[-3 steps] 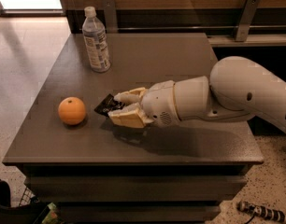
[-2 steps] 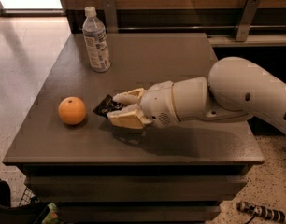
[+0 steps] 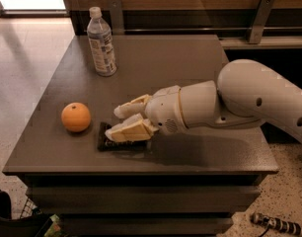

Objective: Move rxbar chocolate near orange

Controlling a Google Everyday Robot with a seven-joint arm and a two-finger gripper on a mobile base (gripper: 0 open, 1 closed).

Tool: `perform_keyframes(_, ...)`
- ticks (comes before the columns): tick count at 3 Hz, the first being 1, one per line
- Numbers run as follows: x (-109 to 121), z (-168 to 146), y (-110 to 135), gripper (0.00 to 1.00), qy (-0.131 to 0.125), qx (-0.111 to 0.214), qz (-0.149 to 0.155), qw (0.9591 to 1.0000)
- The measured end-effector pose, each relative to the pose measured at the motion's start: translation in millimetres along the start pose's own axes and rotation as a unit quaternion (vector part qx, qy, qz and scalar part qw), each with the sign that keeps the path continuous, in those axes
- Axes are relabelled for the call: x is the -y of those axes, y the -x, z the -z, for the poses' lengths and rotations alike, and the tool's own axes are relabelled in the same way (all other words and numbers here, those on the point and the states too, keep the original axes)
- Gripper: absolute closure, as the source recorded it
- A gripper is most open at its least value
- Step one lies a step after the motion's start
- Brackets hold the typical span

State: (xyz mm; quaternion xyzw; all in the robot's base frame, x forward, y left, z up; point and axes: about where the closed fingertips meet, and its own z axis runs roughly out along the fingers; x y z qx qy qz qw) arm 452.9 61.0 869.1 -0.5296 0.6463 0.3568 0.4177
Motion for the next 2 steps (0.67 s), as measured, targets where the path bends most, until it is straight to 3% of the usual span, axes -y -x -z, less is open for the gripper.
perform_keyframes(1,-1.2,-1.1,1.0,0.00,0.001,0.000,0.001,1.0000)
perform_keyframes(2,-1.2,-1.1,1.0,0.00,0.001,-0.001,0.001,1.0000)
